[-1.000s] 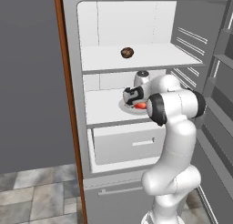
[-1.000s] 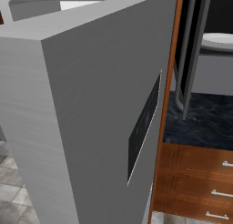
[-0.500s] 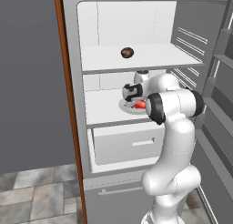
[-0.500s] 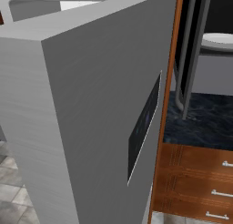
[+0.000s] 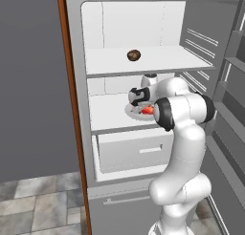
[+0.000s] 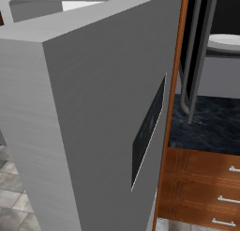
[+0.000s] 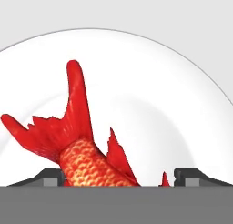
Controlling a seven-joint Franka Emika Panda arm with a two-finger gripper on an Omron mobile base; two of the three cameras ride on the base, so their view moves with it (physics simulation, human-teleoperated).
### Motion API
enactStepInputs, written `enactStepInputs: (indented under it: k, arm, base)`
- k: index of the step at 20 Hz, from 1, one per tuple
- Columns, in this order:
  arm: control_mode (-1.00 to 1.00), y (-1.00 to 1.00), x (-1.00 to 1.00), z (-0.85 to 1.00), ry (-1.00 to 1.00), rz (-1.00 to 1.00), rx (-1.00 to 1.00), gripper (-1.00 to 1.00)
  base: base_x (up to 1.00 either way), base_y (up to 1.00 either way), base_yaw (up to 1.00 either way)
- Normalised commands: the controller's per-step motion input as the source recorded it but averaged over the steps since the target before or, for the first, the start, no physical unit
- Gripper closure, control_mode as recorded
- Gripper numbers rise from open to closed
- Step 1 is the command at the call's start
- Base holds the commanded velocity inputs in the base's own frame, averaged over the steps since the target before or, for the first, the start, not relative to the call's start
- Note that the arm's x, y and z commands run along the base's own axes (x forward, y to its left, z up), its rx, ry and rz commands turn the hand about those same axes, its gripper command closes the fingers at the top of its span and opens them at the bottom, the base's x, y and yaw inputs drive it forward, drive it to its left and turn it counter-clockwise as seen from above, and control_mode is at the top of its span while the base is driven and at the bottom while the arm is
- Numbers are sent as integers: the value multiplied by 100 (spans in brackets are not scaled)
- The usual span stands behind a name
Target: Transport the fish from the fridge to the microwave and turn on the microwave.
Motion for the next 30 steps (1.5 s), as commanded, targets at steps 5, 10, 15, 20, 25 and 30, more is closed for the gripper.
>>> enactStepInputs:
  k: [5,10,15,20,25,30]
  arm:
    - [-100,0,-17,-14,0,4,0,100]
    - [-100,0,-4,6,-2,3,0,100]
    - [-100,0,-17,4,1,2,0,100]
    - [-100,0,-14,4,0,2,0,100]
    - [-100,0,-5,6,0,3,0,100]
    - [-100,0,-10,1,0,4,0,100]
  base:
    - [0,0,0]
    - [0,0,0]
    - [0,0,0]
    - [0,0,0]
    - [0,0,0]
    - [0,0,0]
